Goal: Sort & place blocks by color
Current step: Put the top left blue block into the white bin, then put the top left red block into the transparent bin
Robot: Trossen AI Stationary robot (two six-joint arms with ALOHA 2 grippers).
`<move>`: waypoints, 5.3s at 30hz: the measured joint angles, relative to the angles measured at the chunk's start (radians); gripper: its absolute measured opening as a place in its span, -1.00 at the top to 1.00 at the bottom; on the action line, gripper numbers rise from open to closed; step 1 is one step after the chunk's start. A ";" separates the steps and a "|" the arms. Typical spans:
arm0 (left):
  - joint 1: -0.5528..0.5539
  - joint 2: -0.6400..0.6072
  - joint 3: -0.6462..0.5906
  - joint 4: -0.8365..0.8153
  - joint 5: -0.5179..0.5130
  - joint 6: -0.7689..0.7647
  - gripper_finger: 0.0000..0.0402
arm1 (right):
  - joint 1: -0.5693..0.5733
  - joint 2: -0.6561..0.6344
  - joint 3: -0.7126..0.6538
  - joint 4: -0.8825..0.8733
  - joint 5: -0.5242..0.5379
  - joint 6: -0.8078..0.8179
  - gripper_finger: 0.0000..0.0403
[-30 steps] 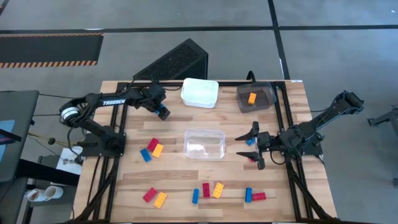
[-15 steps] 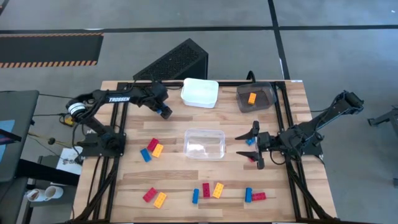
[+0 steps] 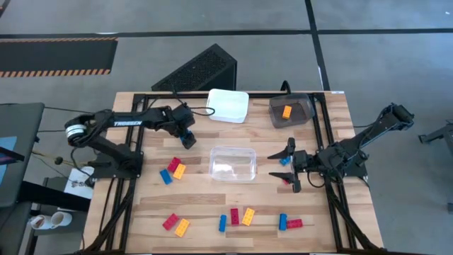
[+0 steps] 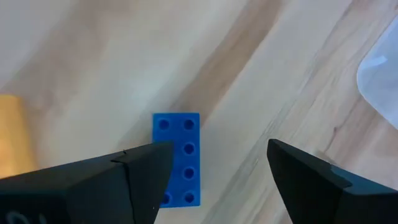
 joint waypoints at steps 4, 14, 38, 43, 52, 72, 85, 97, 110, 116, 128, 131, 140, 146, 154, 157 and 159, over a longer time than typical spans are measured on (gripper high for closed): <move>-0.026 -0.044 0.001 -0.006 -0.082 -0.003 -0.28 | 0.000 0.000 0.000 0.000 0.000 0.000 -0.41; -0.028 -0.029 0.004 -0.014 -0.100 -0.008 -0.56 | 0.000 0.000 0.000 0.001 0.000 0.019 -0.41; 0.026 0.220 0.008 0.026 -0.130 0.051 -0.57 | 0.000 0.000 0.000 0.001 0.000 0.019 -0.41; 0.024 0.218 0.007 0.036 -0.126 0.052 -0.15 | 0.000 0.000 0.000 0.003 0.000 0.019 -0.41; 0.026 0.164 0.041 0.052 -0.137 0.096 0.49 | 0.000 0.000 0.000 0.003 0.000 0.019 -0.41; 0.028 0.299 0.438 0.271 -0.152 0.217 0.49 | -0.027 0.005 0.000 0.005 -0.001 0.018 -0.41; 0.041 0.505 0.594 0.235 -0.102 0.190 0.19 | -0.027 0.005 0.000 -0.021 -0.001 0.018 -0.41; 0.041 0.418 0.597 0.159 -0.154 0.184 -0.51 | -0.027 0.005 0.000 -0.024 -0.001 0.019 -0.41; -0.174 0.057 0.466 0.182 -0.301 0.210 -0.35 | -0.024 0.005 0.000 -0.091 -0.001 0.075 -0.41; -0.396 -0.118 0.286 0.258 -0.408 0.139 -0.25 | -0.024 0.005 0.000 -0.091 -0.001 0.087 -0.41; -0.836 -0.285 0.060 0.039 -0.649 -0.331 -0.20 | -0.028 0.005 0.000 -0.075 0.000 0.090 -0.41; -0.882 -0.285 0.060 -0.192 -0.693 -0.564 -0.20 | -0.035 0.005 0.000 -0.072 0.000 0.090 -0.41; -0.860 -0.285 -0.030 -0.521 -0.570 -1.038 -0.20 | -0.047 0.005 0.000 -0.060 0.000 0.090 -0.41; -0.825 -0.284 -0.184 -0.345 -0.472 -1.045 -0.20 | -0.047 0.005 0.000 -0.061 0.000 0.082 -0.41; -0.823 -0.284 -0.233 -0.291 -0.465 -1.064 -0.20 | -0.047 0.005 0.000 -0.067 0.000 0.078 -0.41; -0.823 -0.284 -0.259 -0.237 -0.459 -1.064 -0.20 | -0.047 0.005 0.000 -0.068 0.000 0.078 -0.41; -0.823 -0.278 -0.274 -0.223 -0.458 -1.066 -0.20 | -0.047 0.005 0.000 -0.068 0.000 0.078 -0.41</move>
